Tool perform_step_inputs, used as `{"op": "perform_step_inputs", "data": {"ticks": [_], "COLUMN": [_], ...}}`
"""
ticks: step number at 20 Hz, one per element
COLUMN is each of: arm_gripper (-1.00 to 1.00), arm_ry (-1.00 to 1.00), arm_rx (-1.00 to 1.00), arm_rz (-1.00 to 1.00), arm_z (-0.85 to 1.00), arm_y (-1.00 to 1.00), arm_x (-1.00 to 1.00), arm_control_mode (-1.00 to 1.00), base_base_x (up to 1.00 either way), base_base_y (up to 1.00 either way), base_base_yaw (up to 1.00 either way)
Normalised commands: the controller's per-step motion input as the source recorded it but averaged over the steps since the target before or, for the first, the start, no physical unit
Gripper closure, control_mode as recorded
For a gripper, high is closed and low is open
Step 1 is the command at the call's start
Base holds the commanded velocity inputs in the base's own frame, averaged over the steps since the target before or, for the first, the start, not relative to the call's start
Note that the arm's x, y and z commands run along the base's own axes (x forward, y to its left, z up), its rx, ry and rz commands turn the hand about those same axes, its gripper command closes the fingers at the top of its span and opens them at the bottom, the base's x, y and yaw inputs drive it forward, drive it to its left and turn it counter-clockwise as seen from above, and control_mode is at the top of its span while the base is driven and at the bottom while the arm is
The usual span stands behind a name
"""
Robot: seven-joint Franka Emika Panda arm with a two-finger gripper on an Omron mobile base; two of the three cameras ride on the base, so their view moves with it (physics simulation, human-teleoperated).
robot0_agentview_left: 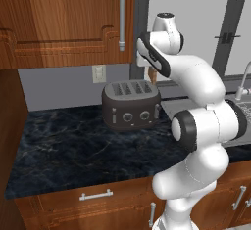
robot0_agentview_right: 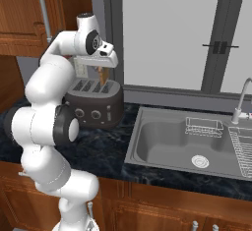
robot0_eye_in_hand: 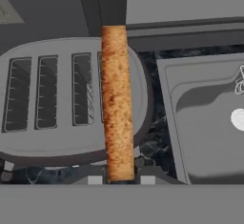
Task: Start the toaster. Once the lever pops up, take the bread to the plate on the dining counter.
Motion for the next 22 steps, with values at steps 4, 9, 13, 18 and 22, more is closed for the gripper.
{"op": "perform_step_inputs", "data": {"ticks": [4, 9, 13, 18, 22], "arm_gripper": [1.0, 1.0, 1.0, 1.0, 1.0], "arm_ry": [0.0, 0.0, 0.0, 0.0, 0.0], "arm_rx": [0.0, 0.0, 0.0, 0.0, 0.0], "arm_rz": [0.0, 0.0, 0.0, 0.0, 0.0], "arm_z": [0.06, 0.09, 0.17, 0.09, 0.07], "arm_y": [0.0, 0.0, -0.1, -0.32, -0.28], "arm_x": [-0.2, -0.34, -0.5, -0.77, -0.86], "arm_control_mode": [-1.0, -1.0, -1.0, -1.0, -1.0], "base_base_x": [0.0, 0.0, 0.0, 0.0, 0.0], "base_base_y": [0.0, 0.0, 0.0, 0.0, 0.0], "base_base_yaw": [0.0, 0.0, 0.0, 0.0, 0.0]}}
